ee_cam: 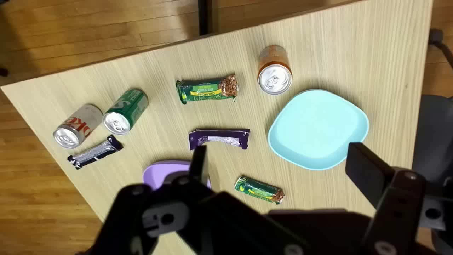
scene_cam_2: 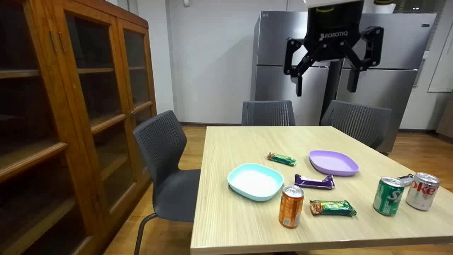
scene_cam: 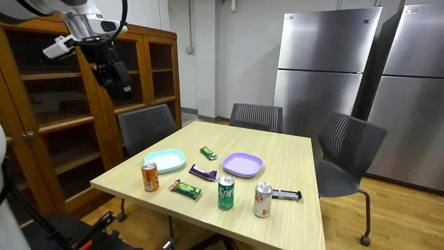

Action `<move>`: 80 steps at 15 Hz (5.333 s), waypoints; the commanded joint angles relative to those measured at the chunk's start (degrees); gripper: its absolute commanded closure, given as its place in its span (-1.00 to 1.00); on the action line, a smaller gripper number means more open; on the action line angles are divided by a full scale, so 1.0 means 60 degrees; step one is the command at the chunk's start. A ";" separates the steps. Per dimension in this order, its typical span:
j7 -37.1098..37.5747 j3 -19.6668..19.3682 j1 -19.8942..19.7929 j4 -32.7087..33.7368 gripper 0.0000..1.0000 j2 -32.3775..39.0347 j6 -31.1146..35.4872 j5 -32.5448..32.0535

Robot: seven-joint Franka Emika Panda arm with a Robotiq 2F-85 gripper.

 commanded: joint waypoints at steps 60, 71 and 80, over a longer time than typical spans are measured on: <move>-0.0648 -0.4087 0.3017 0.1669 -1.00 0.8448 0.4044 -0.1654; -0.0825 -0.4420 0.3268 0.2542 -1.00 0.9278 0.3981 -0.1378; -0.0664 -0.4787 0.3452 0.2352 0.22 0.8633 0.3835 -0.1531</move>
